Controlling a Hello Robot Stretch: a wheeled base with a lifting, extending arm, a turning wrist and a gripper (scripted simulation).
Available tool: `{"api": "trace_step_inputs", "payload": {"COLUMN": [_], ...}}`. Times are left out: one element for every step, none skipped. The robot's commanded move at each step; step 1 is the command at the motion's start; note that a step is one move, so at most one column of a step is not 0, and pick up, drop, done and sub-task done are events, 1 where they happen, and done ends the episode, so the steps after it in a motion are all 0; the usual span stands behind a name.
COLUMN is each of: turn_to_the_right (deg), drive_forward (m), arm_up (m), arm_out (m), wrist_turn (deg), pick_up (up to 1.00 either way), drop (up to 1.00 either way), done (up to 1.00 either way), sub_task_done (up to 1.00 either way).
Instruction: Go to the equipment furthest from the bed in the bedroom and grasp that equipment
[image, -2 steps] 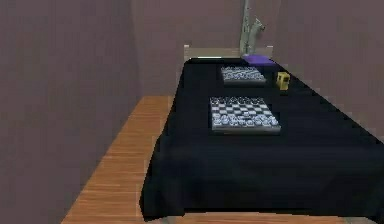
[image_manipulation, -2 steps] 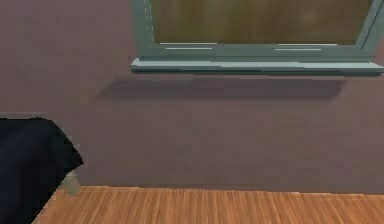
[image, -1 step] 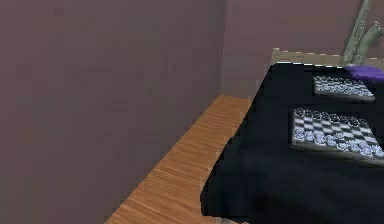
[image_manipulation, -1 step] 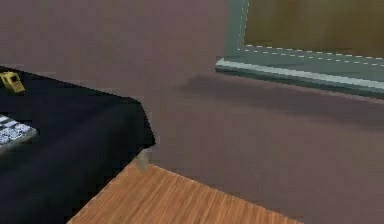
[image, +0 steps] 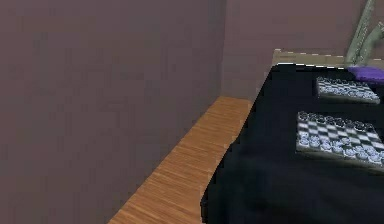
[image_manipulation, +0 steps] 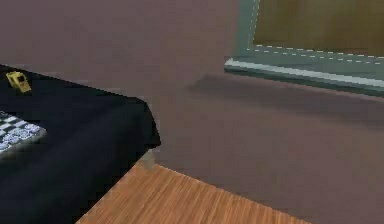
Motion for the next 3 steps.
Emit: {"api": "trace_step_inputs", "payload": {"turn_to_the_right": [-45.0, -45.0, -45.0], "drive_forward": [0.00, 0.00, 0.00], "arm_up": [0.00, 0.00, 0.00], "arm_out": [0.00, 0.00, 0.00], "wrist_turn": [0.0, 0.0, 0.0], "pick_up": [0.00, 0.00, 0.00], "drop": [0.00, 0.00, 0.00], "done": [0.00, 0.00, 0.00], "sub_task_done": [0.00, 0.00, 0.00]}}
